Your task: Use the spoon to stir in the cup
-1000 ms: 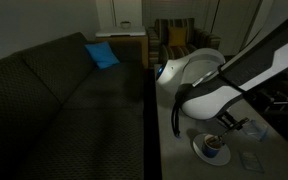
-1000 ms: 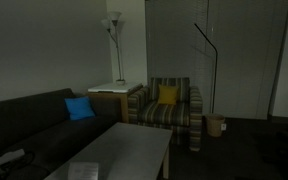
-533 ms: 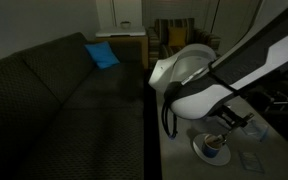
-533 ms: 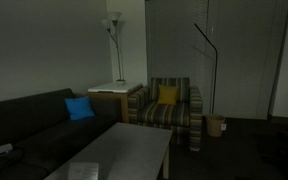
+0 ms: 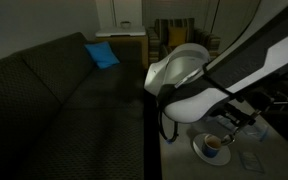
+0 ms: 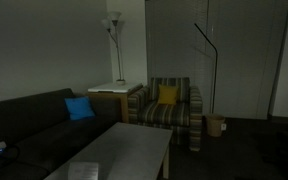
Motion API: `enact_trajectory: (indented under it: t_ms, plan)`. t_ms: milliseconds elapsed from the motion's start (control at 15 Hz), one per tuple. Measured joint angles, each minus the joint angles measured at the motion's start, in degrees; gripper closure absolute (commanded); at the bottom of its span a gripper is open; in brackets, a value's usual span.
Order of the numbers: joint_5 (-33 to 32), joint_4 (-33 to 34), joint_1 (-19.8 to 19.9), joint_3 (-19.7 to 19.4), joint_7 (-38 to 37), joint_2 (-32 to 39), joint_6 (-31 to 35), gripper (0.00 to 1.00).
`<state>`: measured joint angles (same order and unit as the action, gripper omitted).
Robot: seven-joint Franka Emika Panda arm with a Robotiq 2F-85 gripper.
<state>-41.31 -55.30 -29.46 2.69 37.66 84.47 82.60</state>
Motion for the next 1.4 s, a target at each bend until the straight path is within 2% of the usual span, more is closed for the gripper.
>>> enact_trajectory:
  t_ms: [667, 1200, 1400]
  plan:
    - [-3.9, -0.24, -0.02, 0.03, -2.67, 0.06, 3.92, 0.96]
    - [-3.9, -2.86, 1.48, 0.05, -3.71, 0.3, 16.76, 0.96]
    - [-3.9, -3.7, 2.59, 0.04, -3.72, 0.31, 19.58, 0.96]
